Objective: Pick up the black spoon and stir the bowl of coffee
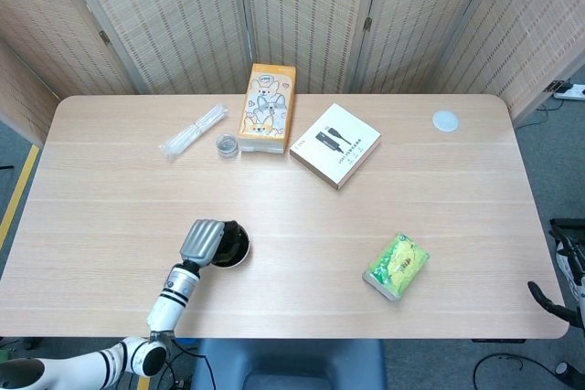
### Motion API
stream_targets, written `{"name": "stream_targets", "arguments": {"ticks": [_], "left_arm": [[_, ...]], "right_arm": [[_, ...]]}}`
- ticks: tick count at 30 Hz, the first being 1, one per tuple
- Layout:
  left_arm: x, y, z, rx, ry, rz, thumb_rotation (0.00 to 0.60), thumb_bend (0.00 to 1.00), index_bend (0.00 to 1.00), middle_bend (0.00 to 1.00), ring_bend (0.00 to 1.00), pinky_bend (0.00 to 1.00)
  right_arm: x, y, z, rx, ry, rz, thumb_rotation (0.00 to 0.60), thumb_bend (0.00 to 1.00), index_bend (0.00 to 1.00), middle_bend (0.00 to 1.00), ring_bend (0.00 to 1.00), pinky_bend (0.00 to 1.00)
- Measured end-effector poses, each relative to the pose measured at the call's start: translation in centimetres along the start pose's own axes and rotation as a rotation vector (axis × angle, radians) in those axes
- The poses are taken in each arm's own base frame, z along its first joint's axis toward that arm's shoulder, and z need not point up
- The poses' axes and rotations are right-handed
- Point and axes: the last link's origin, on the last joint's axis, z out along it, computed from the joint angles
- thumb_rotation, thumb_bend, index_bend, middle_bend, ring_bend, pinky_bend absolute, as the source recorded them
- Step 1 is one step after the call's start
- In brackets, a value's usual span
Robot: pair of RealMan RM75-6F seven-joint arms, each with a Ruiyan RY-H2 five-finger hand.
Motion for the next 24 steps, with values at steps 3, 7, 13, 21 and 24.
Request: {"name": "stream_targets", "arguments": {"ticks": [3,7,13,21,24], "left_arm": [[0.5,-0.8,-0.2,0.016,0.01,0.006,0.6,0.46,0.66,1.0,0.95,1.0],[1.0,-1.5,-0.7,0.029,0.013,0.008,0.6,0.46,0.66,1.0,0.95,1.0],[0.9,-1.3,-1.8,0.02,-0.008,-0.003,0.6,0.46,0.66,1.0,0.95,1.0],[0.4,0.1,-2.2,-0.006,-0.031,-0.02,0.6,0.46,0.66,1.0,0.95,1.0],[0.2,0.7,-2.0,-0.016,-0.039,-0.016,0.6,0.46,0.66,1.0,0.95,1.0]], "right_arm": [[0.0,-0.1,0.1,0.004,0.0,0.0,0.6,0.17,0.09,0.21,0.37,0.22],[-0.1,-0.2,0.2,0.01,0.0,0.002,0.6,0.17,0.09,0.22,0.37,0.22],[-0.2,-0.3,0.2,0.015,-0.001,0.003,0.6,0.17,0.09,0.22,0.37,0.22],[0.0,-0.2,0.0,0.009,0.005,0.005,0.6,0.17,0.09,0.22,0.37,0.22],[0.0,-0.1,-0.1,0.005,0.006,0.005,0.6,0.17,0.09,0.22,0.37,0.22]]}}
